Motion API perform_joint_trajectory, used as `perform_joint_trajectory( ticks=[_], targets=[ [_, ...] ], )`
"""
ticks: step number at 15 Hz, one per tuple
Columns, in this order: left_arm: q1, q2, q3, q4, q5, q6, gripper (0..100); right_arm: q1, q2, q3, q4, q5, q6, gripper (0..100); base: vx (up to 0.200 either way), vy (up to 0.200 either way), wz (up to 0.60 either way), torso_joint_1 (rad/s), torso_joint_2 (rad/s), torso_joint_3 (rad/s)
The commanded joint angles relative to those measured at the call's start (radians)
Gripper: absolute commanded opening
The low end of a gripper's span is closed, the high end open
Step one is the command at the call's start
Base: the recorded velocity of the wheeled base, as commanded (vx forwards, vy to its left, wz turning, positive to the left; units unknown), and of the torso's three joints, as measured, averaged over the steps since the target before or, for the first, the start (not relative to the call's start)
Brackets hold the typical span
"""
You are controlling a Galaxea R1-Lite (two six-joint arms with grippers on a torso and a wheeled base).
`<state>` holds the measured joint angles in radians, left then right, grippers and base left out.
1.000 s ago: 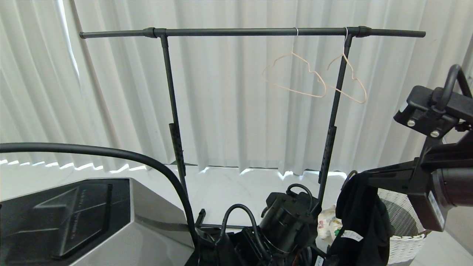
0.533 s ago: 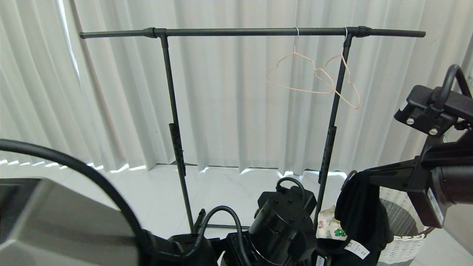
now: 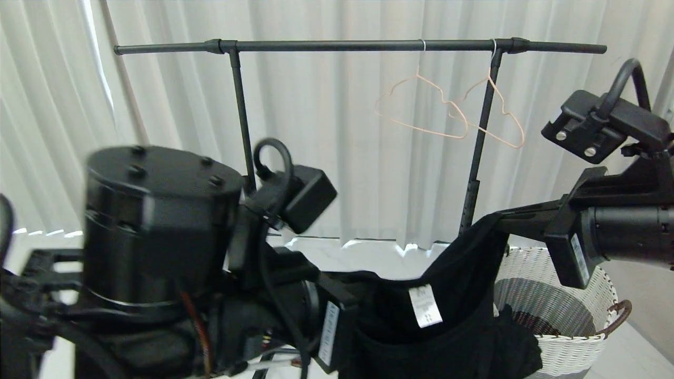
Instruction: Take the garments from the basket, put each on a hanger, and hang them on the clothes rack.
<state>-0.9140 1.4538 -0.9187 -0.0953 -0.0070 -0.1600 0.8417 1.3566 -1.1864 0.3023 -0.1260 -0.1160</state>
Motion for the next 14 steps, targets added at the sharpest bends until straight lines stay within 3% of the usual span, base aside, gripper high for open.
perform_joint_trajectory(
  ticks=[1, 4, 6, 7, 10, 14],
  targets=[
    [0.064, -0.122, -0.04, 0.04, 0.001, 0.043, 0, 0.004, 0.03, -0.001, -0.014, 0.0, -0.001, 0, 0.0, 0.0, 0.0, 0.0, 0.0, 0.0],
    [0.213, -0.118, -0.048, 0.065, 0.027, 0.244, 0, -0.001, 0.033, 0.002, -0.032, -0.007, -0.001, 0, 0.0, 0.0, 0.0, 0.0, 0.0, 0.0],
    [0.273, -0.107, -0.055, 0.063, 0.065, 0.433, 0, -0.009, 0.007, 0.01, -0.014, -0.007, -0.001, 0, 0.0, 0.0, 0.0, 0.0, 0.0, 0.0],
    [0.281, -0.096, -0.072, 0.063, 0.064, 0.471, 0, -0.01, -0.01, 0.005, 0.02, -0.009, -0.001, 0, 0.0, 0.0, 0.0, 0.0, 0.0, 0.0],
    [0.279, -0.024, -0.216, 0.063, 0.065, 0.471, 0, -0.041, -0.045, -0.059, 0.143, -0.001, 0.002, 0, 0.0, 0.0, 0.0, 0.0, 0.0, 0.0],
    [0.281, 0.077, -0.331, 0.063, 0.075, 0.47, 0, -0.133, 0.029, -0.217, 0.146, 0.045, 0.006, 0, 0.0, 0.0, 0.0, 0.0, 0.0, 0.0]
  ],
)
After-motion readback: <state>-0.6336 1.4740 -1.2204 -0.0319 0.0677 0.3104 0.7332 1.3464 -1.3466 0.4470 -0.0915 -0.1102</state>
